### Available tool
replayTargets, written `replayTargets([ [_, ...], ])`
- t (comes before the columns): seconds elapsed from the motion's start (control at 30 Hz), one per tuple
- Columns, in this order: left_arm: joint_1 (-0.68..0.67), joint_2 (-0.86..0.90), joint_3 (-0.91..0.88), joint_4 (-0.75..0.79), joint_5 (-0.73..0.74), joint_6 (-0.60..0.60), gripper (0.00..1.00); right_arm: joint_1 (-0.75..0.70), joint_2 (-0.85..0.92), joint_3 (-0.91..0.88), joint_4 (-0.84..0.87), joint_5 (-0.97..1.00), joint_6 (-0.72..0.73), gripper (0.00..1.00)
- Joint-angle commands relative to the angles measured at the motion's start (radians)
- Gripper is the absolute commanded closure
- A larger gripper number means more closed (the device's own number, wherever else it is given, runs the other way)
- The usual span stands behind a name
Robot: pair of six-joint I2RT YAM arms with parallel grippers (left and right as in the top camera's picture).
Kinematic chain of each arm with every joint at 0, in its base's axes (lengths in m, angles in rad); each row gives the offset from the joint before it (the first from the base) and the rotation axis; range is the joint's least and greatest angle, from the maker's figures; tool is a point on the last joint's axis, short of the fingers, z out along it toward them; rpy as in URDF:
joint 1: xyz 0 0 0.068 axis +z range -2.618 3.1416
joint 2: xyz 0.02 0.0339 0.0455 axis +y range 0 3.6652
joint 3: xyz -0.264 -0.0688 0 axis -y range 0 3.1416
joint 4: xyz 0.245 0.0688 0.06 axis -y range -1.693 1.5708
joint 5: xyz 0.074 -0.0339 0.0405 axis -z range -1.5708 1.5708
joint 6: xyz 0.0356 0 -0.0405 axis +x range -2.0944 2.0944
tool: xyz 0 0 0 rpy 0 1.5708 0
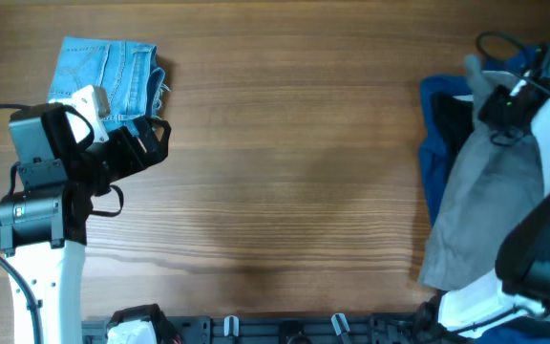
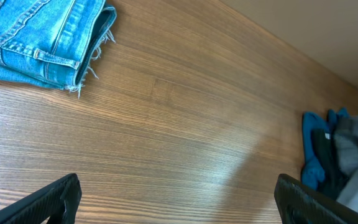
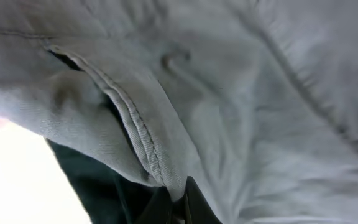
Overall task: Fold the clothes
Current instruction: 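Reach the right gripper to the grey shorts on the right pile and grasp, then drag the grey shorts leftward onto the table center with the right gripper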
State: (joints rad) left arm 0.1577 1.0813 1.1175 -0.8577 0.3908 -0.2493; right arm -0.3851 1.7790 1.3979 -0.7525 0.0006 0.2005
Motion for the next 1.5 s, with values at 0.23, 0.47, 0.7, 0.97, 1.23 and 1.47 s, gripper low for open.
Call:
replayTargets([
  [0.23, -0.005, -0.009, 0.018, 0.008, 0.017, 0.006, 0.01, 0.036, -0.171, 0.237, -0.047, -0.341, -0.148, 0.96],
  [0.47, 0.029, -0.101, 0.058, 0.112, -0.018, 0.010, 0.00, 0.592, -0.206, 0.396, -0.247, -0.480, -0.249, 0.93],
  [0.7, 0.139, -0.200, 0.069, 0.189, -0.018, 0.010, 0.00, 1.155, -0.128, 0.397, -0.285, -0.054, -0.185, 0.21],
  [0.97, 0.003, -0.048, 0.068, 0.185, 0.151, 0.143, 0.12, 0.775, -0.160, 0.414, -0.361, -0.019, 0.168, 0.15],
  [1.23, -0.383, 0.489, 0.068, 0.381, 0.147, 0.201, 0.76, 0.566, -0.162, 0.414, -0.460, -0.170, 0.201, 0.19],
  [1.47, -0.568, 0.885, 0.068, 0.661, 0.147, 0.190, 0.96, 0.560, -0.162, 0.413, -0.494, -0.165, 0.195, 0.19],
])
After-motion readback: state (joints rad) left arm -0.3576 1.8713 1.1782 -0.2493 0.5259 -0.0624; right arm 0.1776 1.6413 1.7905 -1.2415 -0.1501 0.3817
